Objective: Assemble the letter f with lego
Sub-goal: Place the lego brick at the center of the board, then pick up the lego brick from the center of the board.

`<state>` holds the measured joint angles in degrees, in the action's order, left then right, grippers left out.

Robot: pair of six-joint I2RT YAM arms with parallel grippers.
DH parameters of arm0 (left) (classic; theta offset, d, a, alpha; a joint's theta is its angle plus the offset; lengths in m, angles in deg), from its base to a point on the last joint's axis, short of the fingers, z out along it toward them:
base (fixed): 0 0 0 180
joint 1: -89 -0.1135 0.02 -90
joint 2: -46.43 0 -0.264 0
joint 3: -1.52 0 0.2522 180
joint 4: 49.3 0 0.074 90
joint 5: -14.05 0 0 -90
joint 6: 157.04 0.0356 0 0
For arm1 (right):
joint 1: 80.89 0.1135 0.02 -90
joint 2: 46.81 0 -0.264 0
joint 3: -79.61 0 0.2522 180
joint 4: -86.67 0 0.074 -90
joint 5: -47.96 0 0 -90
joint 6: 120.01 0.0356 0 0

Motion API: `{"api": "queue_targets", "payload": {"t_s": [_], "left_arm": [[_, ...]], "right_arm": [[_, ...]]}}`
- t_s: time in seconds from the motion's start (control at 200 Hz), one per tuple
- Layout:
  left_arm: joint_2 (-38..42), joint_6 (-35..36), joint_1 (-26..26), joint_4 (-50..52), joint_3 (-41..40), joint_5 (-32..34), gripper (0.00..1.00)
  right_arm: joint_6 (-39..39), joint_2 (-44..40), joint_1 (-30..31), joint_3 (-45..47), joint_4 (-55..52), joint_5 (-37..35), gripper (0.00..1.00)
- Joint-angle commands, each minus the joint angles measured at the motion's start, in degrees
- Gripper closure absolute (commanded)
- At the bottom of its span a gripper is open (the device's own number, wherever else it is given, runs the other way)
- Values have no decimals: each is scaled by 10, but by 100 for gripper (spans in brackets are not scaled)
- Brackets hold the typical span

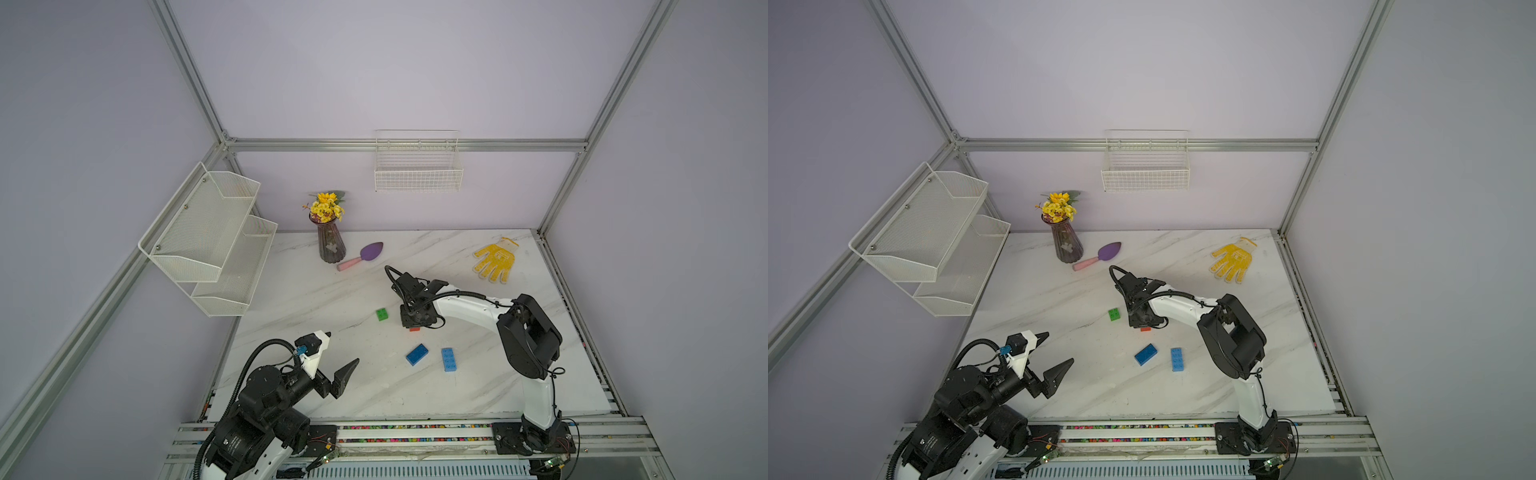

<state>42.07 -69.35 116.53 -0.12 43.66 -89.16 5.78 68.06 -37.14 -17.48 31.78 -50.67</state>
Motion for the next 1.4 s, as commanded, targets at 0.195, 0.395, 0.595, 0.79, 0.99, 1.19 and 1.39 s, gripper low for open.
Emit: {"api": "queue_targets", "payload": {"t_s": [0.195,0.395,0.595,0.79,0.99,1.19,1.39], "left_arm": [[5,13,5,-11,2,0,0],[3,13,5,-11,2,2,0],[1,13,6,-11,1,3,0],[0,12,6,-11,1,5,0],[-10,12,6,-14,-1,1,0],[-18,11,6,-16,-2,-6,0],[-17,8,8,-16,-2,-6,0]], "right_arm": [[37,10,-2,1,11,-9,91],[22,-11,-2,0,4,0,50],[-24,-48,-3,-15,-36,2,34],[-83,-116,-18,-28,-131,-21,32],[-77,-195,-25,21,-175,-17,32],[-54,-246,-25,127,-164,31,38],[-24,-289,-24,223,-135,63,46]]}}
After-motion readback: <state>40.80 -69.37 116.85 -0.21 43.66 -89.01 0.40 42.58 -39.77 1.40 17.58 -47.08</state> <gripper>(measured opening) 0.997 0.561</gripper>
